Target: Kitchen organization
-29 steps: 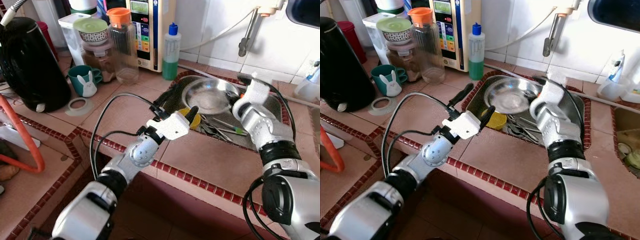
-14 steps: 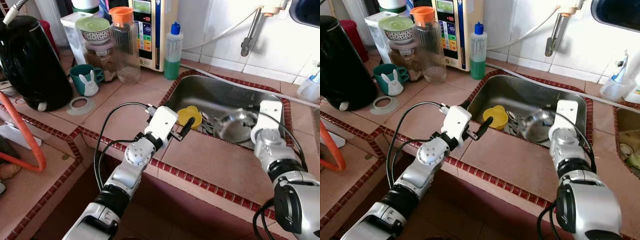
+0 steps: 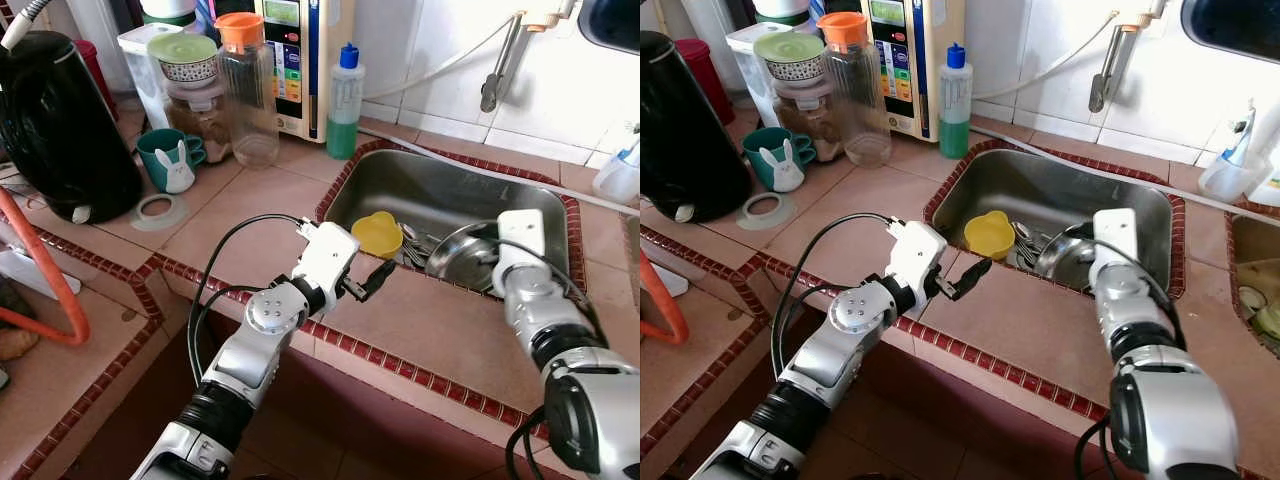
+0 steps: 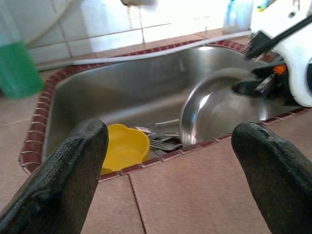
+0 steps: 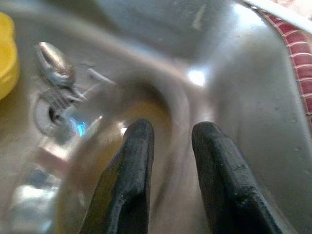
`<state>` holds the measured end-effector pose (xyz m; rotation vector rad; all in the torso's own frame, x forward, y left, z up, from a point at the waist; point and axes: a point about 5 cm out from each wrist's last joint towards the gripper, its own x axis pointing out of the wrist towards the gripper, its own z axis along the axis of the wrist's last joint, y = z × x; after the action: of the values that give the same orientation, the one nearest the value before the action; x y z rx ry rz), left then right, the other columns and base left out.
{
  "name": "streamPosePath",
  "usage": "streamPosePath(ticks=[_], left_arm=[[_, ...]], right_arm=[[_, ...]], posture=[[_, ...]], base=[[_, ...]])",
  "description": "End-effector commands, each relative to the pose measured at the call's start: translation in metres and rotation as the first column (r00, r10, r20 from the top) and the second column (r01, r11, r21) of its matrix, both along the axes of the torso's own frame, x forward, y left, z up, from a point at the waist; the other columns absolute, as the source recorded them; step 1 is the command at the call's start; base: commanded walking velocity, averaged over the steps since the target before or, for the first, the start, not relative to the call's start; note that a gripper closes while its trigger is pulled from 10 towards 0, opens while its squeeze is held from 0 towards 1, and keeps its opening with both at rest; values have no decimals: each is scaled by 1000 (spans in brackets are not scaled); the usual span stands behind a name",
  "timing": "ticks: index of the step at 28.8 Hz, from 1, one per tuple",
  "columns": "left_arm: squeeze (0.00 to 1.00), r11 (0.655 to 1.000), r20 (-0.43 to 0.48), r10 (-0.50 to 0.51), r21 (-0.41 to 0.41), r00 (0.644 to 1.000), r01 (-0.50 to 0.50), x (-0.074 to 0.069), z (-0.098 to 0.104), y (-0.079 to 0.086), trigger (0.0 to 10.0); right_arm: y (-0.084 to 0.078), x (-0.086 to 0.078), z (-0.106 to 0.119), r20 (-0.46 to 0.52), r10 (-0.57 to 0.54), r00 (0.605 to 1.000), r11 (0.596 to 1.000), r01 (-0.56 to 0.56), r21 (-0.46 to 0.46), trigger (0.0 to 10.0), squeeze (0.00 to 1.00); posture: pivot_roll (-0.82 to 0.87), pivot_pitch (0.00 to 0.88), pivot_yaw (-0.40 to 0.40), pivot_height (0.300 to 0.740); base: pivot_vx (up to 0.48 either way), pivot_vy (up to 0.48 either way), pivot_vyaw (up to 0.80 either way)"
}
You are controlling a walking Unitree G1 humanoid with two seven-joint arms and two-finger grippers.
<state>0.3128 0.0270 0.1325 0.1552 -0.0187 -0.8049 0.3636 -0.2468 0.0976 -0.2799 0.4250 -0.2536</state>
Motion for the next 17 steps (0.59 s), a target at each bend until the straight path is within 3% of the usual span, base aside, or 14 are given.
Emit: streamPosePath(ticks=[1, 17], left_arm=[[12, 1000, -8, -17, 13, 1000, 17, -2, 0, -1, 10000], [0, 999, -42, -19, 46, 999, 21, -4, 0, -1, 10000]], right_arm=[[0, -4, -8, -42, 8, 999, 1000, -7, 9, 10000, 1000], [1, -1, -4, -17, 11, 1000, 996, -9, 89, 10000, 1000]], posture=[[91, 0, 12, 740], [88, 0, 9, 740]], base=[[0, 0, 0], [0, 0, 0]])
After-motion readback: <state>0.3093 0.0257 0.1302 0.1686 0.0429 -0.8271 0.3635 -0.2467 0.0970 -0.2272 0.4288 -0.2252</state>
